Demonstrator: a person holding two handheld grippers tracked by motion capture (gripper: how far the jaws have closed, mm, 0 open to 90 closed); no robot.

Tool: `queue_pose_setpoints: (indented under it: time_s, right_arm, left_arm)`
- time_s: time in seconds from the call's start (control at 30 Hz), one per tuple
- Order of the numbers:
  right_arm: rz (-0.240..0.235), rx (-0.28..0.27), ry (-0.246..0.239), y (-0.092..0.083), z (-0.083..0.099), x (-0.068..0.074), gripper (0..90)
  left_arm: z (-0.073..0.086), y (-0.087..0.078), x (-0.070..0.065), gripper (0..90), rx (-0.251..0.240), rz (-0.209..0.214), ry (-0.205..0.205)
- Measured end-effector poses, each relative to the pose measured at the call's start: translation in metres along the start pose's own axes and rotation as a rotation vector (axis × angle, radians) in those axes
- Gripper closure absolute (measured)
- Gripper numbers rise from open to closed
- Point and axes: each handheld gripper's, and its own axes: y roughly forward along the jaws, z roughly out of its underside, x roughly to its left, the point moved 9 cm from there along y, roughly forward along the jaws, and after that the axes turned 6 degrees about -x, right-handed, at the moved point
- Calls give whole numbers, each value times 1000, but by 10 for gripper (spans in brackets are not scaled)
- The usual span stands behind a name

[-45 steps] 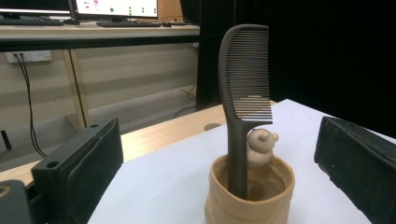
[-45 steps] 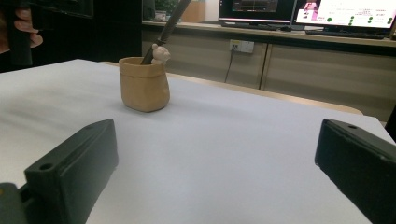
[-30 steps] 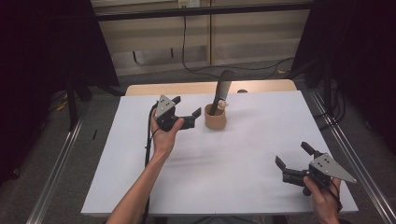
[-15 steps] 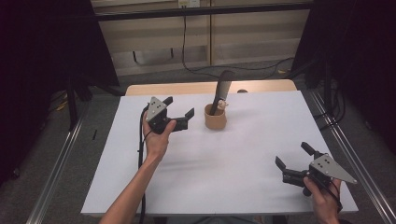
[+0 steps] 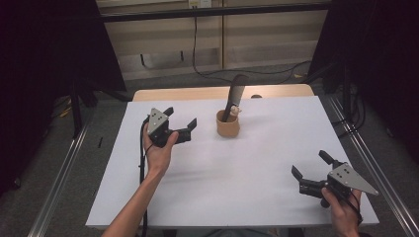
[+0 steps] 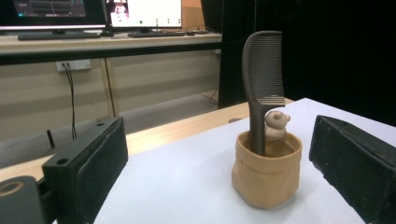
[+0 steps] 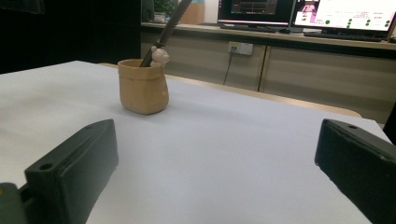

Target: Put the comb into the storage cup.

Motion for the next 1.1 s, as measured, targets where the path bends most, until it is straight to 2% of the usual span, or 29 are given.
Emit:
queue_pose_setpoints:
  time_s: [0.17,0.3,0.33,0.43,0.47,0.67,0.77,0.83,0.93,1.0,1.1]
  right_arm:
    - [-3,-3,2,-1,-1,1,0]
    - [-3,-6,-1,-1,-1,0,0]
    - [-2,-7,-1,-2,-1,0,0]
    - [1,-7,1,-1,-1,0,0]
    - [1,-6,0,-1,-1,0,0]
    - [-1,-6,-1,-1,-1,0,0]
    - [1,-4,0,-1,-1,-1,0]
    - [-2,-6,1,0,-1,0,0]
    - [-3,-4,-1,-1,-1,1,0]
    - [0,-6,0,-1,-1,0,0]
    - [1,-5,-1,-1,-1,0,0]
  left_arm:
    - [-3,-10,1,45,-7,-8,21]
    - [3,-16,3,45,6,-20,6]
    - [5,-18,4,45,13,-22,15]
    - [8,-24,5,45,14,-22,-1]
    - [8,-26,6,45,-2,-27,-14]
    - [11,-39,14,45,-8,-54,-15]
    - [13,-44,19,45,-10,-65,-30]
    - [14,-46,19,45,-20,-57,-43]
    - [16,-52,19,40,-7,-61,-16]
    - [17,-55,19,39,-13,-62,-37]
    - [21,-63,21,35,8,-80,-66]
